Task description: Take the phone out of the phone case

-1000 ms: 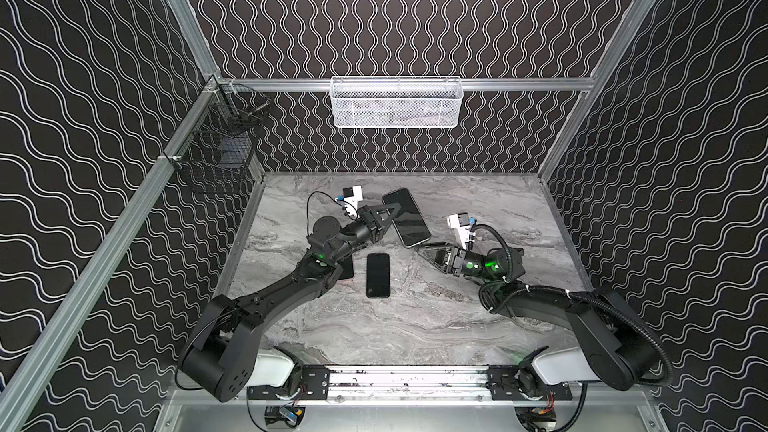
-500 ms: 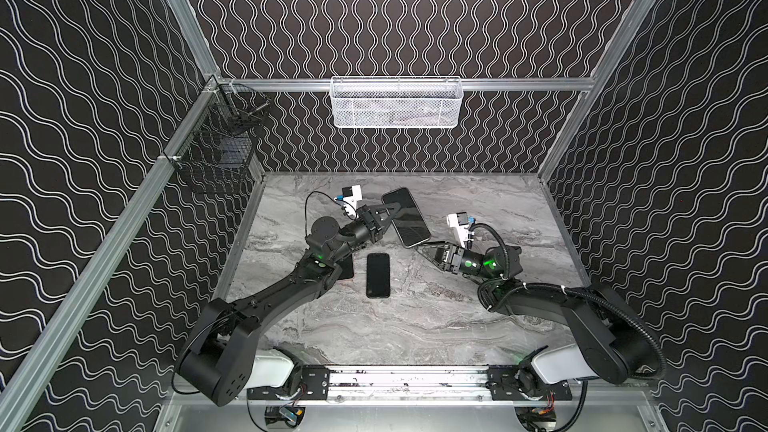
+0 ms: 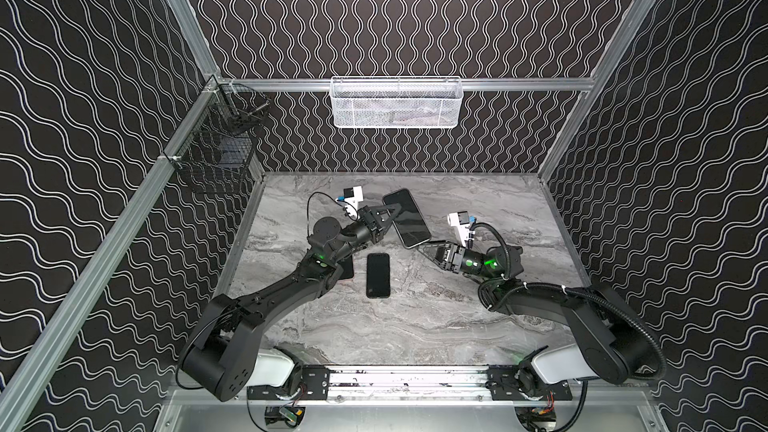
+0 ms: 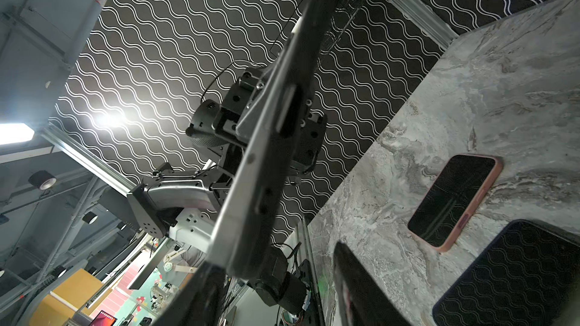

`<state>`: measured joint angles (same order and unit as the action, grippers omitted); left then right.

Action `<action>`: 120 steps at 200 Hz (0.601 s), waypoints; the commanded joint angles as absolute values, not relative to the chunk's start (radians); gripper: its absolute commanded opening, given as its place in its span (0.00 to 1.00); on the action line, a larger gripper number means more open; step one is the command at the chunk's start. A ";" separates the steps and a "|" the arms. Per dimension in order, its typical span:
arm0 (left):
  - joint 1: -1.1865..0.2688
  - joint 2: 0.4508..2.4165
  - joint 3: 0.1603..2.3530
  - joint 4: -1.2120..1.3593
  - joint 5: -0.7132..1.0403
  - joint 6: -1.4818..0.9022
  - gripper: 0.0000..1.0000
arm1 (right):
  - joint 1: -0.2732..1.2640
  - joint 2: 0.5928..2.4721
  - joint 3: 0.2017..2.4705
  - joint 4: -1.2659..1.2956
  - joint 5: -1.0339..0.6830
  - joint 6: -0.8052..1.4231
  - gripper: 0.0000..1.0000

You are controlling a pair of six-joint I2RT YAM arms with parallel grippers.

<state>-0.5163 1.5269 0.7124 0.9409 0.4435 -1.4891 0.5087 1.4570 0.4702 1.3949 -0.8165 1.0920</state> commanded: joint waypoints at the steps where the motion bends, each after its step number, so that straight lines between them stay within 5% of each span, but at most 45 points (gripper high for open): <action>1: -0.518 1.531 0.713 1.011 0.443 -1.497 0.00 | 0.508 1.450 0.477 1.437 -0.825 1.083 0.57; 120: -0.522 1.497 0.708 0.997 0.449 -1.498 0.00 | 0.477 1.533 0.479 1.584 -0.826 1.174 0.56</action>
